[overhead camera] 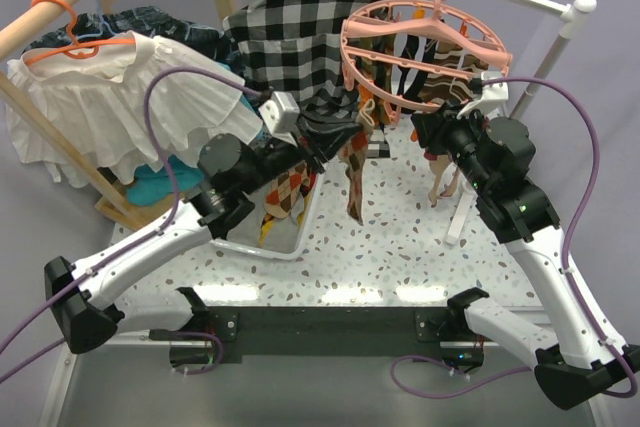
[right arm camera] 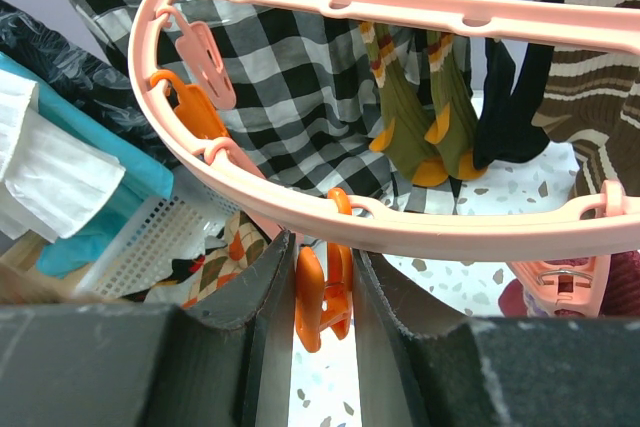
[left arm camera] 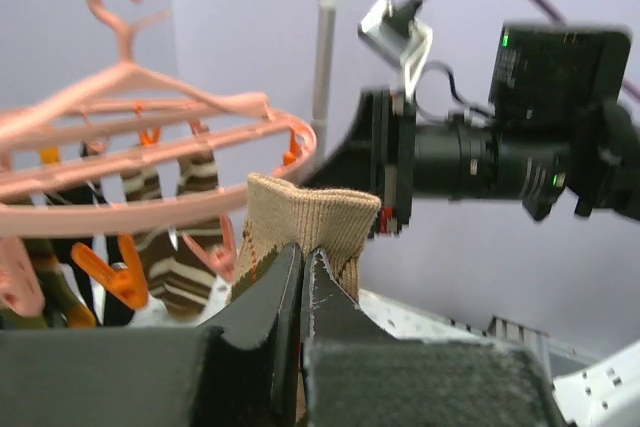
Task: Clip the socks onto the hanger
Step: Clamp the sock onto the hanger.
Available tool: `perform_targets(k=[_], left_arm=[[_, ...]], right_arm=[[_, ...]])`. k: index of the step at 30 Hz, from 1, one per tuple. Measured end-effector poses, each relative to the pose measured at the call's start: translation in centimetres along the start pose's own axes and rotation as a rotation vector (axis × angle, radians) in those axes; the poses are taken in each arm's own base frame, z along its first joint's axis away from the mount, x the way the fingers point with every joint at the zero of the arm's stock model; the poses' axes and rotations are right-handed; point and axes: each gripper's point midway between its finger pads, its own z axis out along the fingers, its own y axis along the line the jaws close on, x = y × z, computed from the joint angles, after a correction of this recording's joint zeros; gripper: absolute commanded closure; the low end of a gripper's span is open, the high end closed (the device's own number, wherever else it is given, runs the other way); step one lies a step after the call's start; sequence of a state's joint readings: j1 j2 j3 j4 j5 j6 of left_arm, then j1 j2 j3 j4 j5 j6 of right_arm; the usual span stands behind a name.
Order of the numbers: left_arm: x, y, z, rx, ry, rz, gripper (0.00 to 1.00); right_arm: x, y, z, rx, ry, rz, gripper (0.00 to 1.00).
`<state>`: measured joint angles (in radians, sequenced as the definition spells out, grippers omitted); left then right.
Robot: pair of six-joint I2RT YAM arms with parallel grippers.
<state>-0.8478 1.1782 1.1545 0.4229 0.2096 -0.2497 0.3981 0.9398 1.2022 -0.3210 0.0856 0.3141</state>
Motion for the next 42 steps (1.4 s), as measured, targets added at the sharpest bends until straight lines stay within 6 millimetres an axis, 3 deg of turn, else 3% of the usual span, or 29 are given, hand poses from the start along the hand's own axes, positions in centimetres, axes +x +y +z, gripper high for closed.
perform_targets(k=[2,6,10,18,23,34,42], left_arm=[[2.3,-0.7,0.4,0.027,0.022,-0.011,1.00],[8.7,-0.3,0.7,0.029,0.115,-0.041,1.00],[13.6,-0.2,1.4,0.024,0.181,-0.062,1.00],[18.8,0.2,2.9,0.016,0.220,-0.128,1.00],[19.7,0.6,4.0,0.006,0.218,-0.147,1.00],[17.5,0.7,6.1,-0.002,0.156,-0.164,1.00],[17.6,0.9,6.5,-0.013,0.157,-0.178,1.00]], right_arm=[[0.0,0.0,0.0,-0.001,0.000,0.000,0.98],[-0.2,0.1,0.0,-0.003,-0.003,0.001,0.98],[-0.3,0.1,-0.1,-0.005,-0.005,0.002,0.98],[-0.2,0.6,-0.1,-0.026,0.001,0.013,0.98],[-0.2,0.6,-0.1,-0.027,0.001,0.017,0.98],[-0.2,0.6,-0.1,-0.029,0.002,0.016,0.98],[-0.1,0.6,-0.1,-0.029,0.002,0.016,0.98]])
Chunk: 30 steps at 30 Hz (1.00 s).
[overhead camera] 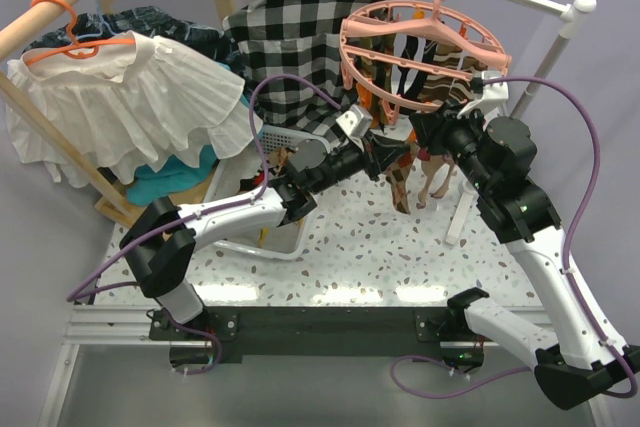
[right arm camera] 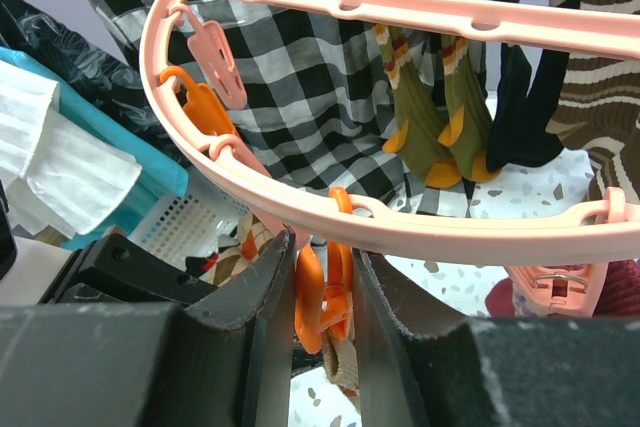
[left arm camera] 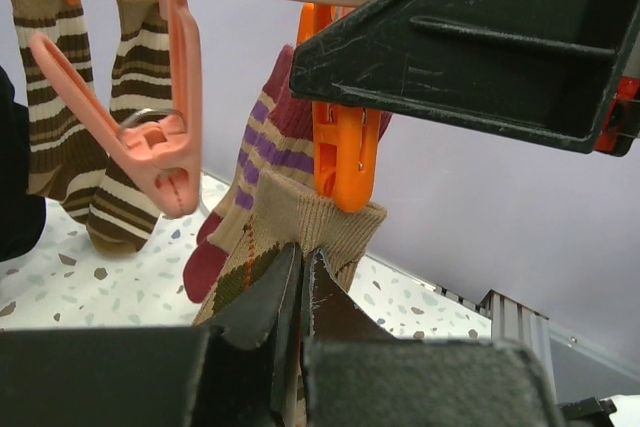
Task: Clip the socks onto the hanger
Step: Clamp the sock onto the hanger.
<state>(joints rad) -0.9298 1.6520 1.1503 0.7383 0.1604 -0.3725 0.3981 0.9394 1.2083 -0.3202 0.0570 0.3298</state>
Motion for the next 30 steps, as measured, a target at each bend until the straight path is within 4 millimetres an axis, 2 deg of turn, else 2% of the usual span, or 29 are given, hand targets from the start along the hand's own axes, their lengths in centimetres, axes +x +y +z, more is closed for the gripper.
perform_targets(k=[18,30], left_arm=[[-0.5,0.0,0.2,-0.009,-0.013,-0.013,1.00],[-1.5,-0.5,0.4,0.001,-0.033,-0.050,1.00]], right_arm=[[0.1,0.0,0.1,0.000,0.000,-0.002,0.98],[0.0,-0.2,-0.2,0.001,-0.009,-0.016,0.99]])
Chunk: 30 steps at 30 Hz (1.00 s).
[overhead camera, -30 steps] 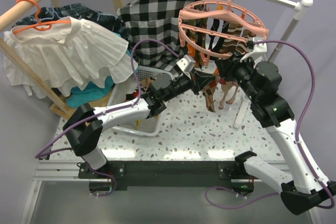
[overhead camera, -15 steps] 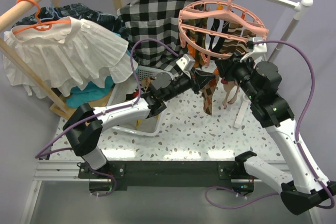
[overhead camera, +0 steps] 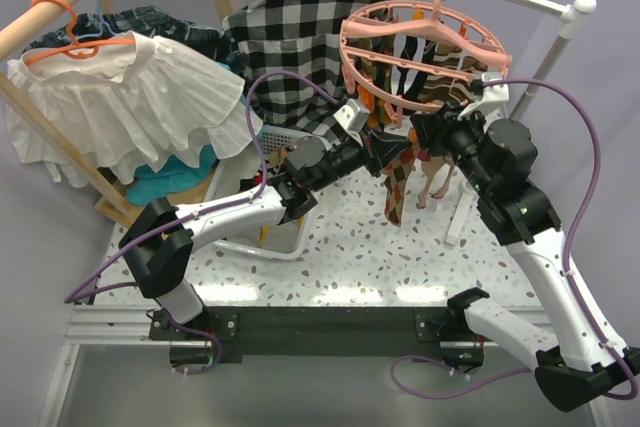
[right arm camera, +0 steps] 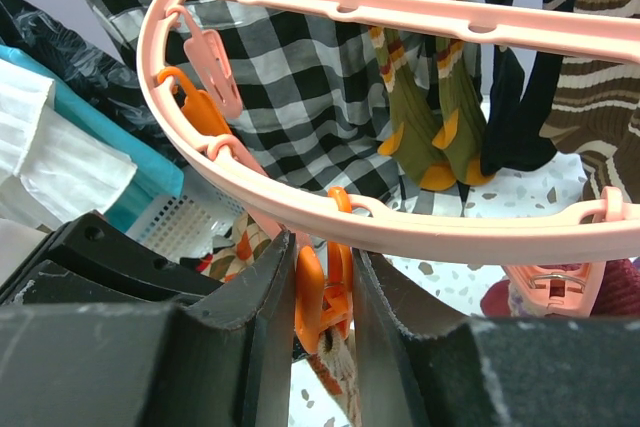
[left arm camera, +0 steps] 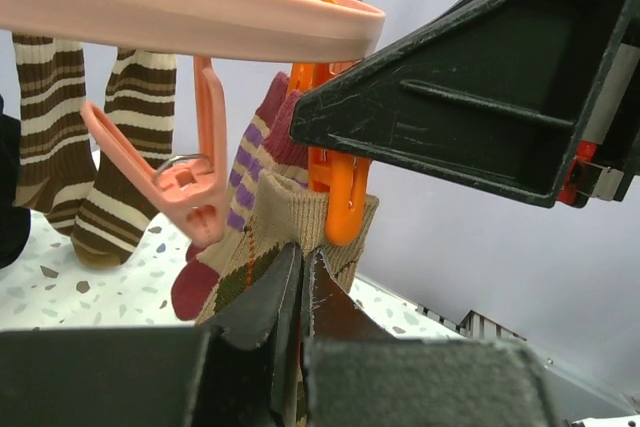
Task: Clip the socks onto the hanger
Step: Clamp the sock onto the hanger.
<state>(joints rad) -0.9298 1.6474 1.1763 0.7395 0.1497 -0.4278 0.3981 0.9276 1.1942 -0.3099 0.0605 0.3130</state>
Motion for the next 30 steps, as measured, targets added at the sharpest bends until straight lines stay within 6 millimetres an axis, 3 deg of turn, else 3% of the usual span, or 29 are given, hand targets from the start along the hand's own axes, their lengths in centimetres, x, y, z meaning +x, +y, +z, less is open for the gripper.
perform_targets(k=[6,10,13,14,16,19,20,23,26,30], left_arm=[[-0.4,-0.2,0.1,0.006,-0.007,-0.006,1.00],[-0.7,-0.3,0.3,0.009,-0.013,-0.006,1.00],[-0.7,-0.4,0.3,0.013,-0.013,-0.005,0.91],[-0.7,-0.4,0.3,0.015,-0.013,-0.006,0.81],[-0.8,-0.5,0.3,0.020,-0.014,-0.004,0.73],[-0.9,-0.8,0.2,0.031,-0.016,-0.006,0.56],[-0.9,-0.8,0.2,0.033,-0.017,-0.006,0.46],[-1.0,-1.0,-0.5,0.035,-0.019,0.003,0.33],[-1.3,-1.1,-2.0,0.031,-0.017,0.012,0.22],[-2.0,-0.5,-3.9,0.017,-0.020,0.036,0.17]], right_arm=[[0.2,0.0,0.1,0.000,0.002,0.000,0.96],[-0.2,0.1,0.0,-0.004,-0.011,0.001,0.66],[-0.3,0.1,-0.1,-0.005,-0.015,0.000,0.53],[-0.3,0.1,-0.1,-0.005,-0.015,0.000,0.50],[-0.2,0.0,-0.1,-0.003,-0.013,-0.002,0.44],[-0.2,-0.1,-0.1,0.004,-0.012,-0.007,0.43],[-0.2,-0.2,-0.1,0.008,-0.013,-0.007,0.42],[-0.2,-0.7,-0.1,0.033,-0.017,-0.007,0.40],[-0.3,-1.2,-0.1,0.066,-0.022,-0.008,0.39],[-0.3,-2.2,-0.3,0.118,-0.025,-0.017,0.38]])
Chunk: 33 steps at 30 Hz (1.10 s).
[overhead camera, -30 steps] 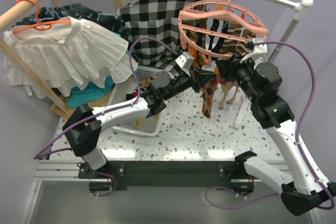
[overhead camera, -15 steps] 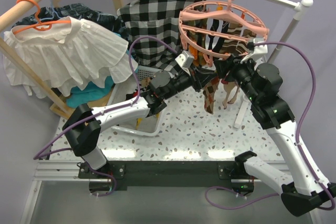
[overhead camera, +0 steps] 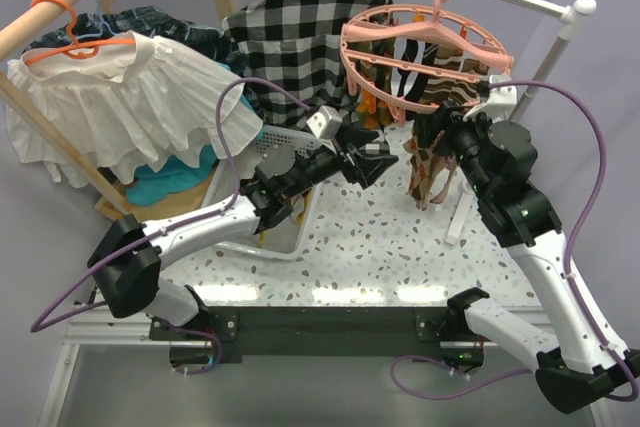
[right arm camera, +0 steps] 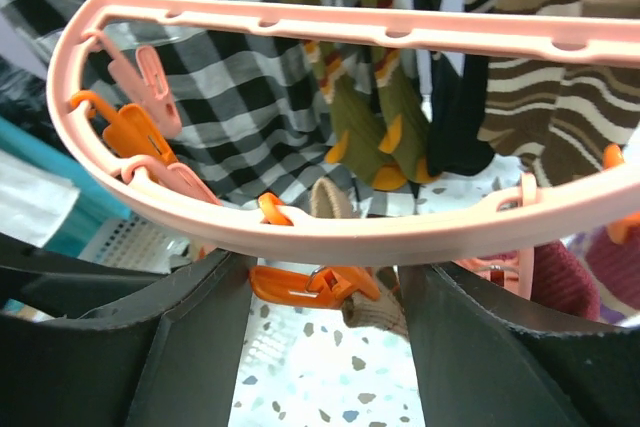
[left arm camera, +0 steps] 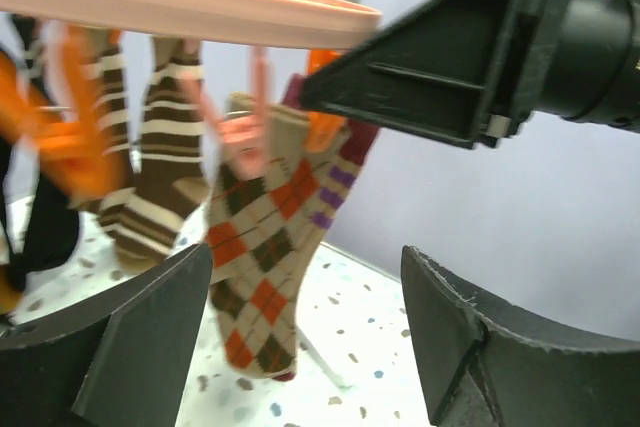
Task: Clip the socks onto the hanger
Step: Clamp the sock onto the hanger, then open the clamp at the hanger.
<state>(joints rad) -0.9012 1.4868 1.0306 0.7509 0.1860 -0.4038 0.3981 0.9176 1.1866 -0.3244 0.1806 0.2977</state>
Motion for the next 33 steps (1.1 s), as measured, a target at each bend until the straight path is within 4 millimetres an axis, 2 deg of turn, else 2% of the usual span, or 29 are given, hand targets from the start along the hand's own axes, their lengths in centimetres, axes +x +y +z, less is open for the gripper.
perform_targets(k=[4,8,10,15,24,27,33], left_arm=[[-1.0,2.4,-1.6,-0.030,0.003,0.025,0.13],[-1.2,4.3,-2.2,-0.044,0.022,0.051,0.12],[-0.8,4.1,-2.1,-0.019,0.043,0.057,0.13],[-0.4,2.7,0.0,0.089,0.069,0.044,0.18],[2.1,0.2,2.0,0.158,0.084,-0.015,0.24],[1.8,-0.1,2.7,0.147,0.052,-0.018,0.25],[0.1,1.0,4.3,0.098,-0.019,-0.008,0.29]], right_arm=[[-0.2,-1.0,-0.2,0.052,-0.012,-0.006,0.37],[-0.3,-1.6,-0.4,0.085,-0.019,-0.012,0.37],[-0.3,-1.7,-0.4,0.090,-0.018,-0.014,0.37],[-0.3,-1.7,-0.4,0.089,-0.018,-0.020,0.37],[-0.8,-1.7,-0.9,0.082,-0.032,-0.033,0.36],[-0.8,-1.7,-0.9,0.080,-0.033,-0.035,0.36],[-0.8,-1.5,-0.9,0.068,-0.030,-0.035,0.36]])
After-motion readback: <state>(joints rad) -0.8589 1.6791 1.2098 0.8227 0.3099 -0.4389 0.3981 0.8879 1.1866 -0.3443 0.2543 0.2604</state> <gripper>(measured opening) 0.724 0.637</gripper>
